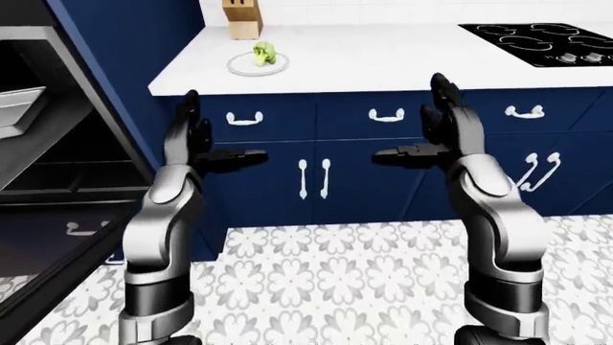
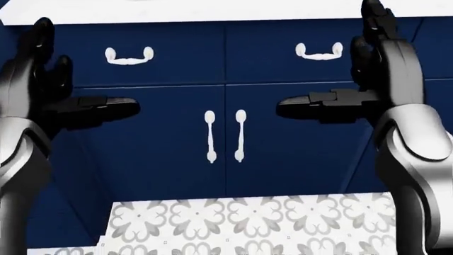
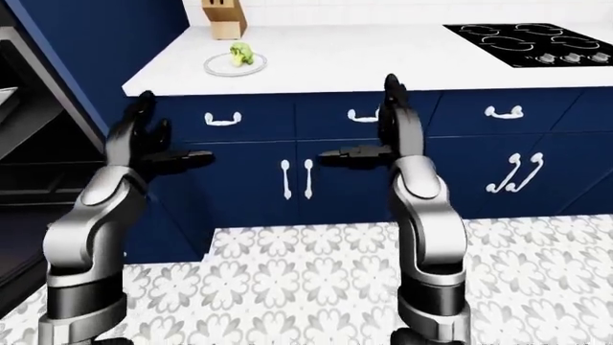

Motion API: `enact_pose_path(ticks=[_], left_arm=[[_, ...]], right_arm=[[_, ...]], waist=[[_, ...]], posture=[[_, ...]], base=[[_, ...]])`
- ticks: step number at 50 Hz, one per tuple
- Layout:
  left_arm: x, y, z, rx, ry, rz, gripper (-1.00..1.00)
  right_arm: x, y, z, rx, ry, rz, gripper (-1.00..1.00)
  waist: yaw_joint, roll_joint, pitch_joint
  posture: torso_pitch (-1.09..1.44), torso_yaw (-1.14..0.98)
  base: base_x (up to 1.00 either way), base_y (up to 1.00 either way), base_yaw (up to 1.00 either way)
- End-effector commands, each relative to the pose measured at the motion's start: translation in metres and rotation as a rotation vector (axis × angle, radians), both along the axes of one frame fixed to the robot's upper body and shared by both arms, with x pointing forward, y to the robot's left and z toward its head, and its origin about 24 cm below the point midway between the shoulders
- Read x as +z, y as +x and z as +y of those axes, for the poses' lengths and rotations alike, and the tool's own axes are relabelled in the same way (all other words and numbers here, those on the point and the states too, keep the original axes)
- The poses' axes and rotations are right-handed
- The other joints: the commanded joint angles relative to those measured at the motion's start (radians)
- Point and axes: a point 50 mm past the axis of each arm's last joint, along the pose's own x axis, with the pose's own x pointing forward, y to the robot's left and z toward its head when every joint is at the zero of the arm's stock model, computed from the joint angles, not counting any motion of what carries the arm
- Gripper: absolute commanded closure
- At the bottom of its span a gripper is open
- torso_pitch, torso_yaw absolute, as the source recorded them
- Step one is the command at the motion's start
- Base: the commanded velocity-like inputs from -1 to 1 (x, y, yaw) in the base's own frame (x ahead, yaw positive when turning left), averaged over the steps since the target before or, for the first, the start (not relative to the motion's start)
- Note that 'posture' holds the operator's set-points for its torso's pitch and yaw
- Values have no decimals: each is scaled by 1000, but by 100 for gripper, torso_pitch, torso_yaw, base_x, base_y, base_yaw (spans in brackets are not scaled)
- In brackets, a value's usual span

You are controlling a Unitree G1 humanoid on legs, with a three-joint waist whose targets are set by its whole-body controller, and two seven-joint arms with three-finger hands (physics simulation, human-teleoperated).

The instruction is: Place the broccoli on the top rack of the oven.

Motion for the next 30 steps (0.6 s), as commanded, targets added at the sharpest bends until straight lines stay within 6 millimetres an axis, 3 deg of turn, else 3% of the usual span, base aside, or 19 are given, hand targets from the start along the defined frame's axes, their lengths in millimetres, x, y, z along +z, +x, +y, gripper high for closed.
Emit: enact_pose_path(ticks=[1, 11, 22, 29, 30], left_arm=[[23, -1, -2, -9, 2, -91, -100], [30, -5, -3, -15, 12, -111, -100], [54, -15, -3, -13, 6, -156, -100], [57, -16, -1, -5, 0, -163, -100], [57, -16, -1, -5, -3, -163, -100]], right_arm=[[24, -1, 1, 10, -3, -102, -100], [45, -7, 1, 15, 4, -149, -100], [57, -17, 4, 21, 3, -168, -100], [59, -17, 4, 23, 13, -169, -100], [59, -18, 4, 23, 13, -169, -100]], waist=[[0, 0, -25], [1, 0, -24], [0, -1, -20], [0, 1, -18], [-3, 5, -40]], posture=[[0, 0], [0, 0], [0, 0], [0, 0], [0, 0]], base=[[0, 0, 0], [0, 0, 0], [0, 0, 0], [0, 0, 0], [1, 14, 0]])
